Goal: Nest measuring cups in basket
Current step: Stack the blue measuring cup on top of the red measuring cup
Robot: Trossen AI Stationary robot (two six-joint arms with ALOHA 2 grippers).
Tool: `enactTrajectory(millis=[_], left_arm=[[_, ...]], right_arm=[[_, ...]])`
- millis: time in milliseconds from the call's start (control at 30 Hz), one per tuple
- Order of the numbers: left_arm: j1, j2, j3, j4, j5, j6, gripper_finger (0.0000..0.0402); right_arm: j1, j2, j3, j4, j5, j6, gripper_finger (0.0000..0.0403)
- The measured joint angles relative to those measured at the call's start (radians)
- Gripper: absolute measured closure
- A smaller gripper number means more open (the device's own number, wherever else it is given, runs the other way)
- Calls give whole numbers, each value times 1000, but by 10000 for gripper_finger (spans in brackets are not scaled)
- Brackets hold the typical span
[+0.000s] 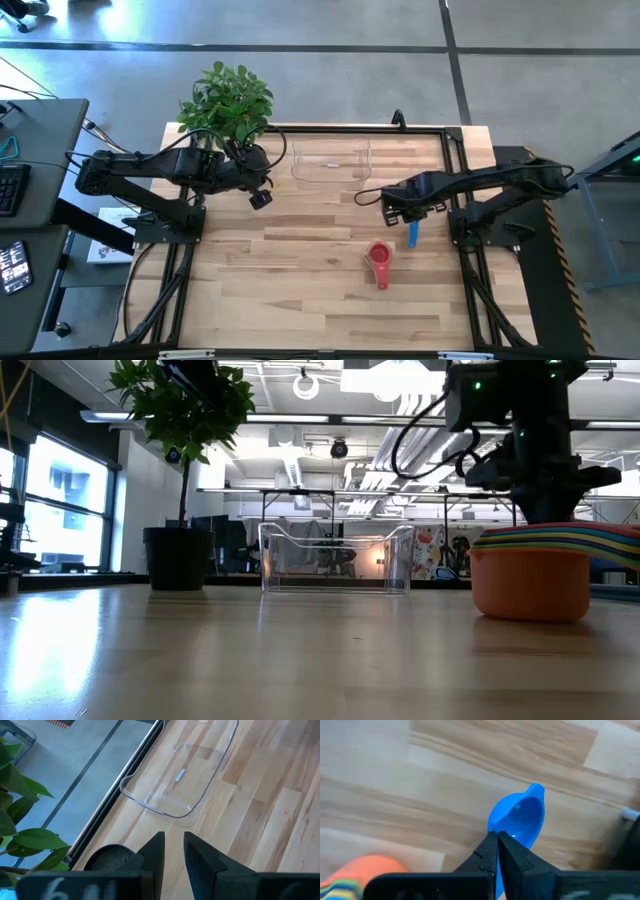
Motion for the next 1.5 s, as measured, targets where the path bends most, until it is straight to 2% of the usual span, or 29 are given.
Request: enactTrajectory(millis=[233, 567, 800, 1067, 1500], left_arm=[[0, 0, 0, 0, 0, 0, 339], [0, 0, 0, -1, 0, -25, 339], [0, 0, 0, -1, 0, -33, 339], [0, 0, 0, -2, -26, -61, 339], [43, 0, 0, -8, -19, -61, 339]], right_arm=[[61, -62, 15, 30, 7, 57, 403], [128, -64, 236, -87, 118, 55, 403], [162, -22, 364, -208, 123, 44, 403], [235, 97, 521, -320, 94, 65, 403], [362, 385, 818, -420, 1, 189, 403]])
